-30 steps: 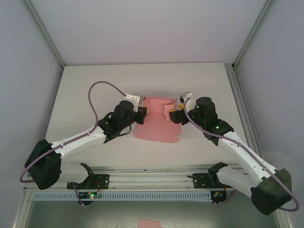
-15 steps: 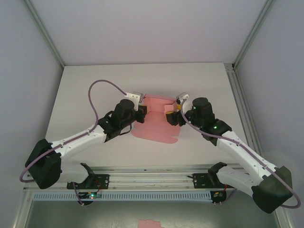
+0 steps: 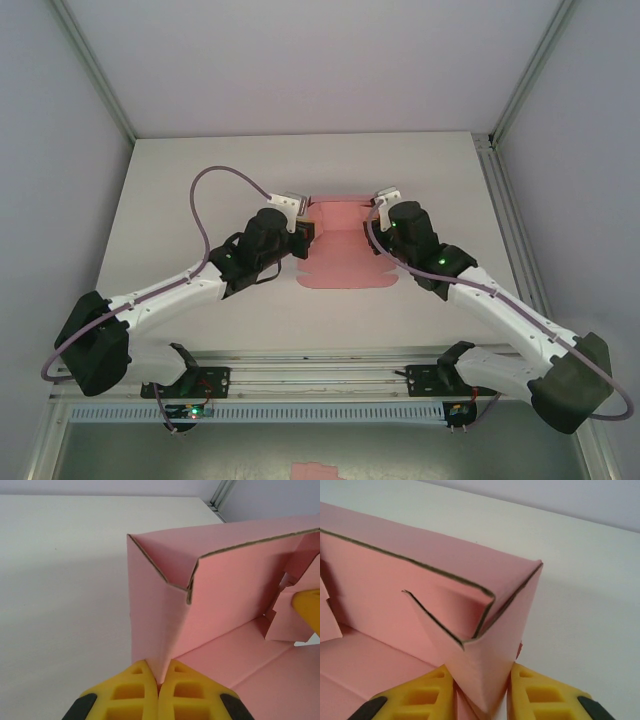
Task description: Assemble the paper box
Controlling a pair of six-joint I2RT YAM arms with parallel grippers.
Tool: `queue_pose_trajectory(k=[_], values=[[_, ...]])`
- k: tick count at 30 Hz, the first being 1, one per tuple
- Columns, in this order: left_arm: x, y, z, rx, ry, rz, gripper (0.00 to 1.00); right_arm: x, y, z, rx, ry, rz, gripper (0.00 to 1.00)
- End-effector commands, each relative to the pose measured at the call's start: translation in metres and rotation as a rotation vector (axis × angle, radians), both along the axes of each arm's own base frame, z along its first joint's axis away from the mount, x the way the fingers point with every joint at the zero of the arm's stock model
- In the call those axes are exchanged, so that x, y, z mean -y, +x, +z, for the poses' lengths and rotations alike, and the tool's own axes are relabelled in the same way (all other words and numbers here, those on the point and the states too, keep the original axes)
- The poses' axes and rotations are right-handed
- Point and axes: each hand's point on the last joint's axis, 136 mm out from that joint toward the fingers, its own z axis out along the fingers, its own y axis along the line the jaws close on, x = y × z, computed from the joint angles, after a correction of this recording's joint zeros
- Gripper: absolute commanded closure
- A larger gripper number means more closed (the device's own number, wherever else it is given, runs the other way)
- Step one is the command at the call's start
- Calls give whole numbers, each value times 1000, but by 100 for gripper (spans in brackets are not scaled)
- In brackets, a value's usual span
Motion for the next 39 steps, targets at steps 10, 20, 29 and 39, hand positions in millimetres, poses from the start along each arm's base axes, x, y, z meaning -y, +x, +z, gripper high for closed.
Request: queue_pose_trajectory(k=[10,20,29,39], values=[[5,-1,25,40,-20,9,100,76,16,8,74,-207,-402,100],[-1,3,34,36,28,161,100,125,23,34,183,-554,-719,100],[-17,17,21,-49,34,366,100,139,17,69,307,-627,-931,100],[3,19,23,-48,-4,291,100,15,25,82,415,193,-73,75]])
